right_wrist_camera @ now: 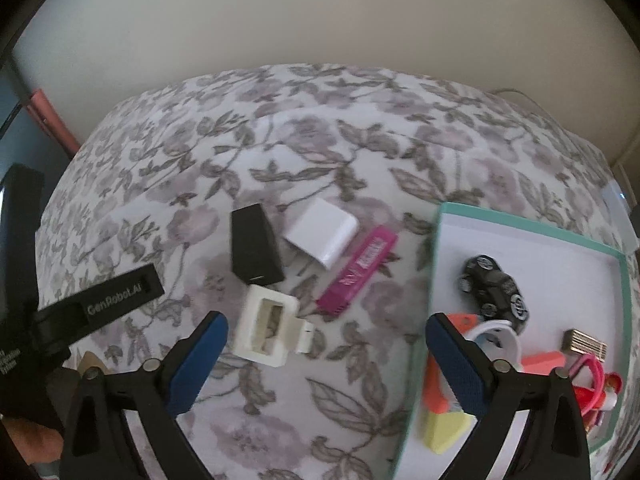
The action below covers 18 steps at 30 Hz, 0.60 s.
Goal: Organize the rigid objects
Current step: 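Grasp the white clip holder with the right gripper while the left grasps the black charger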
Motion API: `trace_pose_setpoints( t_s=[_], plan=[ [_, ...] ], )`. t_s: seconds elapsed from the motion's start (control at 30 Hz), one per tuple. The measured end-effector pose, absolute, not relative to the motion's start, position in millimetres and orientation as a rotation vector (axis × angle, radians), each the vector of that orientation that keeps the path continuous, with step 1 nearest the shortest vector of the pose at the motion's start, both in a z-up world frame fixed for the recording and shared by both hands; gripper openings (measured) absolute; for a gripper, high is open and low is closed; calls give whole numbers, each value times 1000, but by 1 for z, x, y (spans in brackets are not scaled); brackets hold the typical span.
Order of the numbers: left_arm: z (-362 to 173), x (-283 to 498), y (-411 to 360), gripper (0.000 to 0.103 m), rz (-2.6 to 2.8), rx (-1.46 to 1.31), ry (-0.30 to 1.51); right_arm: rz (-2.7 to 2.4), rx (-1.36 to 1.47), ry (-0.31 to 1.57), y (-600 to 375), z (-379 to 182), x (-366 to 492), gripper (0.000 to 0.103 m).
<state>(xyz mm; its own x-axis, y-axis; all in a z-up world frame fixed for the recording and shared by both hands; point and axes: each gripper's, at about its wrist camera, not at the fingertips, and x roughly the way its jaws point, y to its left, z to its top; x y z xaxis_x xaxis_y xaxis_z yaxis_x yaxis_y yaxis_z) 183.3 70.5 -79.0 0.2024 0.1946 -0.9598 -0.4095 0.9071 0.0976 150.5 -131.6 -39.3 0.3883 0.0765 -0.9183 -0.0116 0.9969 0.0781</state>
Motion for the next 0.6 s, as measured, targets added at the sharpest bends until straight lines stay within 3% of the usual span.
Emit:
trace_pose_setpoints(
  t_s=[0.43, 0.6],
  plan=[
    [-89, 189, 85, 103, 443, -250, 1320, 124, 88, 1214, -112, -72, 160, 94],
    [-85, 192, 82, 103, 439, -251, 1312, 119, 92, 1231, -109, -82, 164, 80]
  ],
)
